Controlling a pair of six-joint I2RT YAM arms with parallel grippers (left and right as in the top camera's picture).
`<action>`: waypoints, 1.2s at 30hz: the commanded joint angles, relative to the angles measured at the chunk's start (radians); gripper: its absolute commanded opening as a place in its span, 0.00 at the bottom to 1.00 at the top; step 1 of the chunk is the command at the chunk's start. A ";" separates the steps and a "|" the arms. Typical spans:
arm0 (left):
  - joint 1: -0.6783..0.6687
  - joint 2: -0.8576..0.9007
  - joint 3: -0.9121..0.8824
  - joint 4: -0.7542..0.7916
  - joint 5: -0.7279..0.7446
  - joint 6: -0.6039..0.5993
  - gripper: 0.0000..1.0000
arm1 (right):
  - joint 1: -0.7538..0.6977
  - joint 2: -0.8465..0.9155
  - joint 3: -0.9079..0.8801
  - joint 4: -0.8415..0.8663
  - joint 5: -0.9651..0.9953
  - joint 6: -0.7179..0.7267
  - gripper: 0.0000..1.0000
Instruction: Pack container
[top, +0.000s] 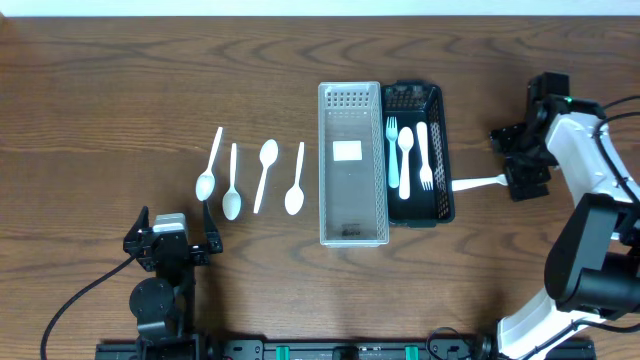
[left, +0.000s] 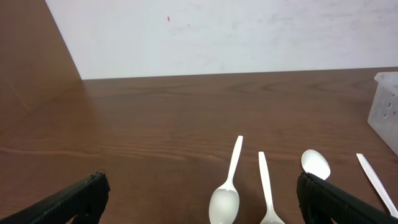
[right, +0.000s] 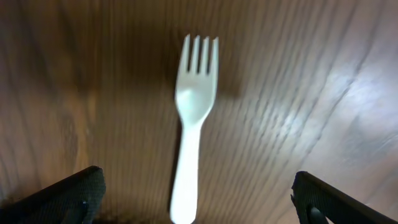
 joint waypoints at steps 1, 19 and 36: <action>0.003 -0.006 -0.029 -0.014 0.000 0.010 0.98 | 0.028 0.010 -0.010 0.020 0.016 0.032 0.99; 0.003 -0.006 -0.029 -0.014 0.000 0.010 0.98 | 0.037 0.141 -0.011 0.040 0.010 0.039 0.99; 0.003 -0.006 -0.029 -0.014 0.000 0.010 0.98 | 0.041 0.172 -0.013 0.050 0.011 0.040 0.99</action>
